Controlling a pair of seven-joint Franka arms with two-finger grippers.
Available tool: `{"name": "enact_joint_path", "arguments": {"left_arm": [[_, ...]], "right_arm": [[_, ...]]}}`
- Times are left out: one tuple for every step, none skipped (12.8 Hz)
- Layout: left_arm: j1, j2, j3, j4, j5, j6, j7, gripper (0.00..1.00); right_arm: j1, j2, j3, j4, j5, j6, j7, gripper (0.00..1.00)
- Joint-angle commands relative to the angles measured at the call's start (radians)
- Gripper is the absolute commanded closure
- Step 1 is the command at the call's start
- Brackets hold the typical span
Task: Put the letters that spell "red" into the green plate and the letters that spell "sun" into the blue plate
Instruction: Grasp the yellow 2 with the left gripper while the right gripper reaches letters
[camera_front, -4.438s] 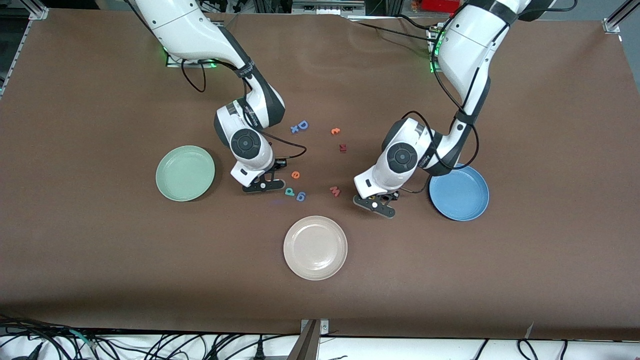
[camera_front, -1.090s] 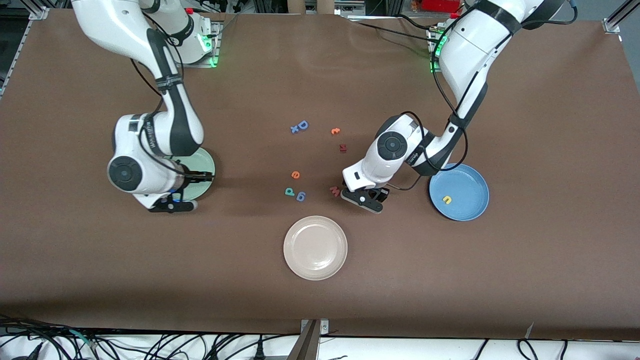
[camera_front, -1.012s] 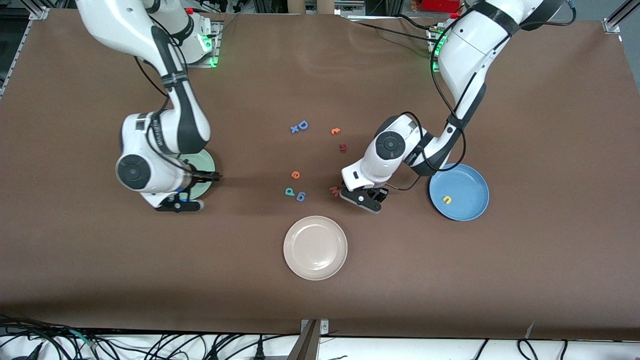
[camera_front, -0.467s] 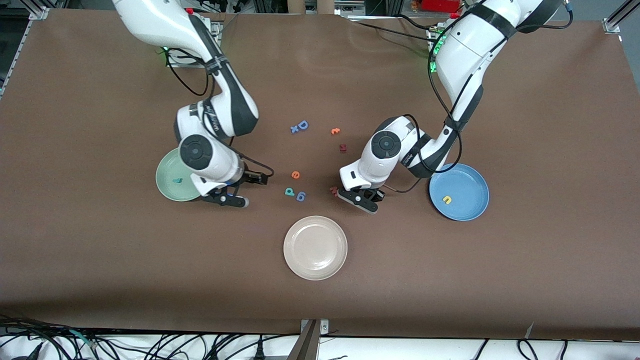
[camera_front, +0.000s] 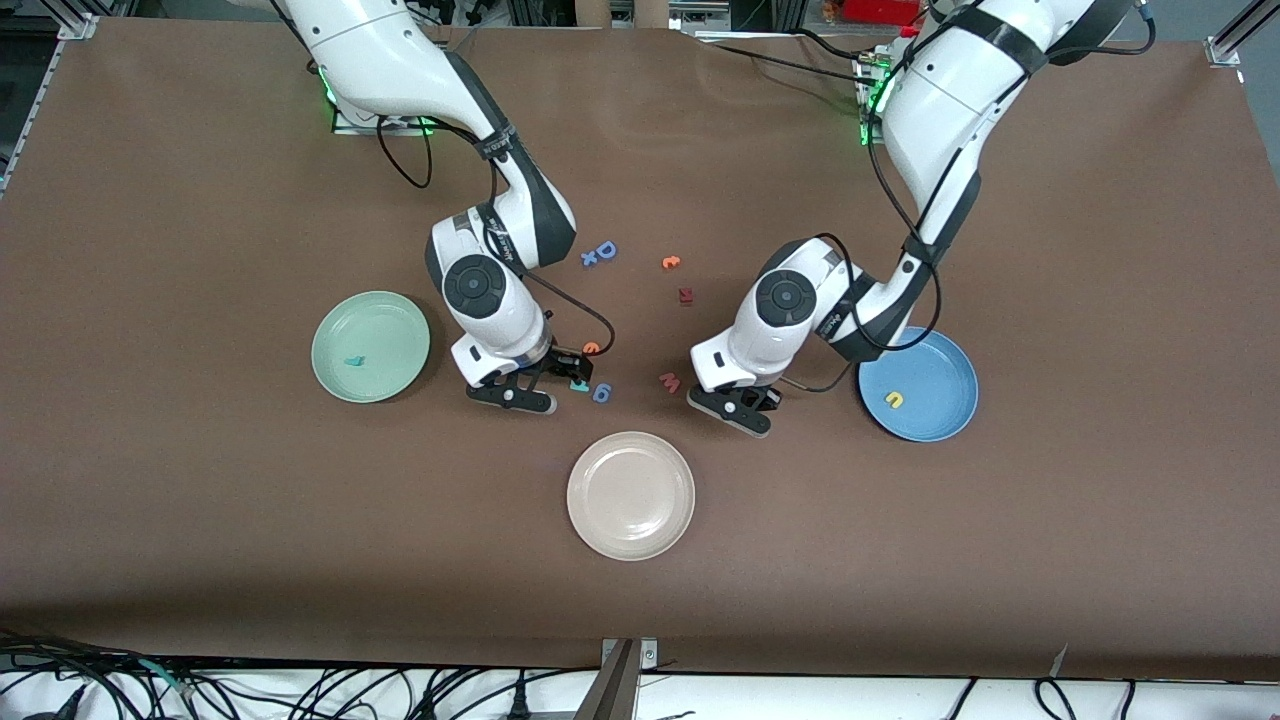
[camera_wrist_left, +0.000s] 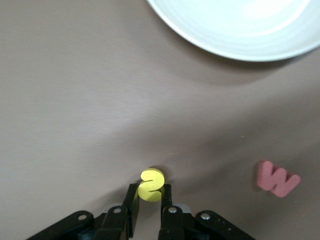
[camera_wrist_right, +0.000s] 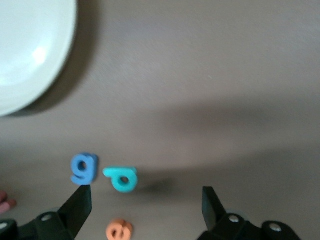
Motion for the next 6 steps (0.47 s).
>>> {"name": "enact_joint_path", "arguments": {"left_arm": [[0.060, -0.081, -0.014, -0.010, 0.021, -0.116, 0.099, 1.00], [0.084, -0.098, -0.014, -0.013, 0.019, -0.162, 0.160, 1.00], [0.113, -0.116, -0.014, -0.015, 0.019, -0.225, 0.208, 1.00], [0.156, -0.127, -0.014, -0.018, 0.019, -0.291, 0.247, 1.00], [0.190, -0.141, -0.015, -0.029, 0.019, -0.335, 0.277, 1.00], [0.231, -0.157, -0.017, -0.053, 0.019, -0.362, 0.311, 1.00]], "right_arm": [[0.023, 0.059, -0.006, 0.033, -0.040, 0.074, -0.043, 0.03], [0.030, 0.073, -0.004, 0.036, -0.063, 0.084, -0.059, 0.03], [0.036, 0.090, -0.004, 0.059, -0.065, 0.085, -0.057, 0.03], [0.053, 0.102, -0.004, 0.068, -0.066, 0.085, -0.057, 0.03], [0.067, 0.118, -0.004, 0.070, -0.069, 0.085, -0.056, 0.04], [0.078, 0.132, -0.006, 0.082, -0.071, 0.085, -0.056, 0.04]]}}
